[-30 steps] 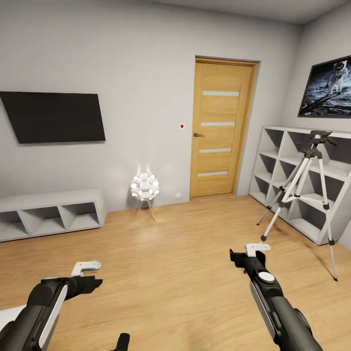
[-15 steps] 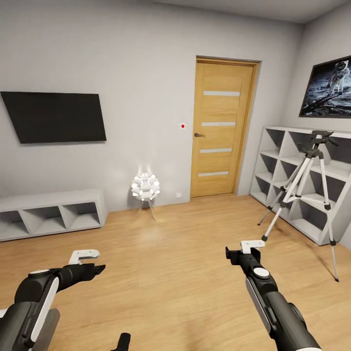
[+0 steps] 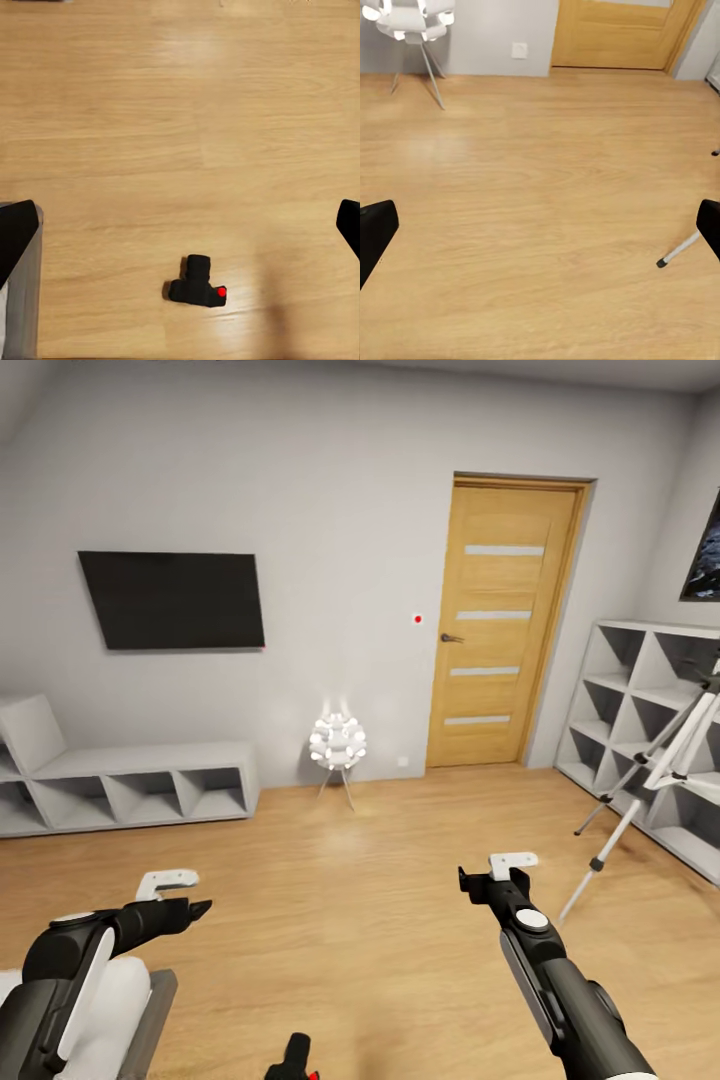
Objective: Attach the digital camera to the camera tripod in the bedroom.
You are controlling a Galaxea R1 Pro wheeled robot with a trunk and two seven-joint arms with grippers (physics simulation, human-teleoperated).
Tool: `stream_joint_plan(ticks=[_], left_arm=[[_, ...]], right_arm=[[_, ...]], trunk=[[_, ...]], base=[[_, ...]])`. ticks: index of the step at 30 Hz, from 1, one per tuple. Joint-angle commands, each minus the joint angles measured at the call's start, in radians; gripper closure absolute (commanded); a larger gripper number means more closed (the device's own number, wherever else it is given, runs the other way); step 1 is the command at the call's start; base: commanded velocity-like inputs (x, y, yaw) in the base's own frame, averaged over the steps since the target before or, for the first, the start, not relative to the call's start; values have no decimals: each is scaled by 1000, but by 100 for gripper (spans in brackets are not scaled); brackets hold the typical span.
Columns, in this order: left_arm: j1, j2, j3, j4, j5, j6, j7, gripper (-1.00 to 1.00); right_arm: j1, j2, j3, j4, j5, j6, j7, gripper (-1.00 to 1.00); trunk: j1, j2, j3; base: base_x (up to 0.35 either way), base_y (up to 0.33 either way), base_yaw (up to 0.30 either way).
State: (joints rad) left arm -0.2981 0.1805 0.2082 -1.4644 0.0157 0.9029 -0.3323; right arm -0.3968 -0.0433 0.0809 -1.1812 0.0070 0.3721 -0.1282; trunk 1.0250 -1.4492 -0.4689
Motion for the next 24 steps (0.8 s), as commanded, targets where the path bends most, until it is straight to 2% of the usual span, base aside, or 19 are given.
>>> stream_joint_plan(ticks=[1, 13, 24], left_arm=[[-1, -1, 1, -1, 1, 5, -3, -100], [-1, -9, 0, -18, 1, 7, -4, -100], [-1, -38, -10, -22, 0, 5, -7, -100]], right_arm=[[-1, -1, 4, -2, 1, 7, -7, -100], [-1, -1, 6, -2, 1, 7, -7, -100], [-1, -1, 6, -2, 1, 7, -7, -100]], trunk=[[0, -1, -1], [0, -1, -1], [0, -1, -1]], base=[[12, 62, 190], [14, 21, 48], [149, 97, 2]])
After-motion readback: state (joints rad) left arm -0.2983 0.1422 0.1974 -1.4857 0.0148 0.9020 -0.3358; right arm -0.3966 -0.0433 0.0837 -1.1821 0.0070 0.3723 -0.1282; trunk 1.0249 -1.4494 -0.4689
